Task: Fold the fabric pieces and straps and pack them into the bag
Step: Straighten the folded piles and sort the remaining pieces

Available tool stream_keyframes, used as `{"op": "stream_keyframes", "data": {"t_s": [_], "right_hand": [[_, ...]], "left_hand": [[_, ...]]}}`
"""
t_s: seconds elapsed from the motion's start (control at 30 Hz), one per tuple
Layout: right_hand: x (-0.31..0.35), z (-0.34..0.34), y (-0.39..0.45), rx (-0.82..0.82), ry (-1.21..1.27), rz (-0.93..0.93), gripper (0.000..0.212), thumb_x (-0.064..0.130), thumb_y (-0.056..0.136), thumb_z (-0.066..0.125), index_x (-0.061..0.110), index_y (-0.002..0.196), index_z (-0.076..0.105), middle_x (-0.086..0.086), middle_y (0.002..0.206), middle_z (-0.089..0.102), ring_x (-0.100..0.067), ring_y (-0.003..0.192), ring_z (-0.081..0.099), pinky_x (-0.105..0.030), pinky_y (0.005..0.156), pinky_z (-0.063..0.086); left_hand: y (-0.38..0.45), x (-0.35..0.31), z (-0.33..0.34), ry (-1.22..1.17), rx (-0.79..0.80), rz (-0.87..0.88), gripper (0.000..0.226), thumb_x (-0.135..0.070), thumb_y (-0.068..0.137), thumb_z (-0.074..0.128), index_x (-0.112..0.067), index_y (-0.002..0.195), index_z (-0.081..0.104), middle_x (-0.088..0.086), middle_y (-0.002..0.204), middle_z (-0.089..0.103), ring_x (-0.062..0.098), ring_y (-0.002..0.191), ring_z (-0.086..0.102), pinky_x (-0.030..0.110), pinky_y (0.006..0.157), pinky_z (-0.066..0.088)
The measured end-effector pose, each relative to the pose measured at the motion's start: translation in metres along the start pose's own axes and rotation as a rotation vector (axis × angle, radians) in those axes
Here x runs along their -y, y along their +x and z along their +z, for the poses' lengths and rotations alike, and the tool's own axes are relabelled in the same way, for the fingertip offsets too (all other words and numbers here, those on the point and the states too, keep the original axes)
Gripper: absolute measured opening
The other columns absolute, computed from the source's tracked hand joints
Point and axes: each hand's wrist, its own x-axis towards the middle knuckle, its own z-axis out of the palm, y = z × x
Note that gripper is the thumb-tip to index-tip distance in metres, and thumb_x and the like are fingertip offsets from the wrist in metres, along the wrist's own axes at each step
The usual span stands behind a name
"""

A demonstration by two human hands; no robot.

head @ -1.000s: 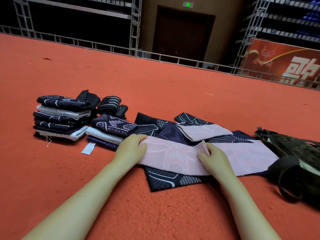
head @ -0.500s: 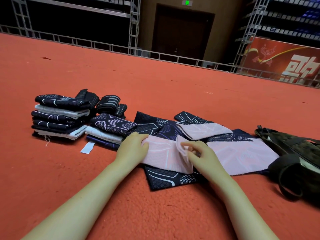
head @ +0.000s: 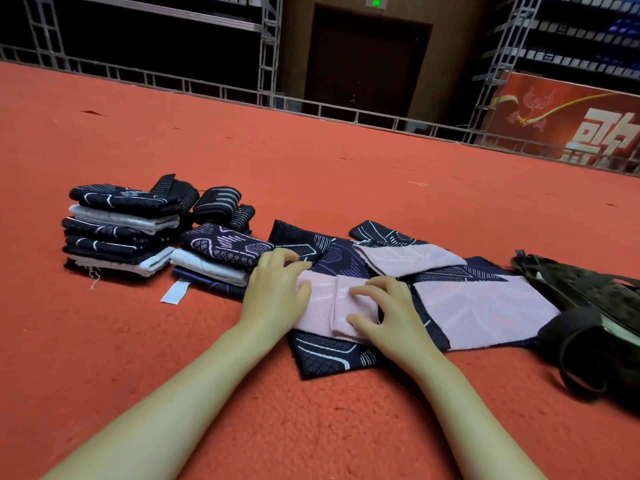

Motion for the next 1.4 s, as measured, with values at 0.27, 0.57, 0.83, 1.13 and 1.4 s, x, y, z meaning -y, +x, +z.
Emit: {"op": "stream_keyframes", "data": {"t_s": [0.27,0.57,0.83,1.13,1.4], "right_hand": [[0.001,-0.001,0.002,0.037,0.161,0.180,0.056,0.020,0.077,0.074,0.022,0.129,0.054,0.010,0.122,0.039,-0.001,0.108,0.047,-0.026,0.097,0.043],[0.012,-0.006,0.007,-0.137,0.489,0.349,0.041,0.009,0.086,0.063,0.027,0.122,0.055,0.006,0.096,0.063,-0.006,0.081,0.060,-0.011,0.071,0.046],[0.030,-0.017,0.005,-0.260,0.760,0.340,0.036,0.005,0.087,0.061,0.025,0.117,0.062,0.000,0.103,0.066,-0.007,0.090,0.063,-0.015,0.074,0.048],[0.041,-0.017,0.002,-0.106,0.600,0.233,0.040,-0.004,0.082,0.056,0.026,0.104,0.070,0.001,0.102,0.069,-0.006,0.089,0.063,-0.020,0.082,0.050],[0.036,-0.005,0.000,-0.048,0.392,0.284,0.046,0.006,0.079,0.068,0.034,0.114,0.055,0.001,0.118,0.048,0.002,0.097,0.054,-0.007,0.079,0.041]], "left_hand": [[-0.015,-0.018,0.019,0.041,0.380,0.177,0.049,-0.041,0.095,0.045,-0.025,0.141,0.041,-0.006,0.144,0.039,0.014,0.135,0.030,0.033,0.111,0.025],[-0.013,-0.014,0.019,-0.019,0.393,0.136,0.049,-0.037,0.094,0.050,-0.025,0.141,0.042,-0.006,0.139,0.043,0.015,0.131,0.032,0.032,0.110,0.026],[-0.013,-0.022,0.021,-0.350,0.229,0.039,0.040,-0.025,0.085,0.064,-0.024,0.125,0.060,-0.006,0.110,0.055,0.012,0.109,0.045,0.024,0.097,0.037],[-0.015,-0.054,0.007,-1.300,0.512,-0.520,0.029,-0.023,0.095,0.046,-0.010,0.110,0.067,0.016,0.110,0.066,0.025,0.094,0.062,0.038,0.077,0.053],[-0.012,-0.044,0.017,-1.343,0.339,-0.659,0.033,-0.016,0.099,0.038,-0.008,0.128,0.052,0.015,0.126,0.059,0.028,0.113,0.057,0.044,0.104,0.041]]}}
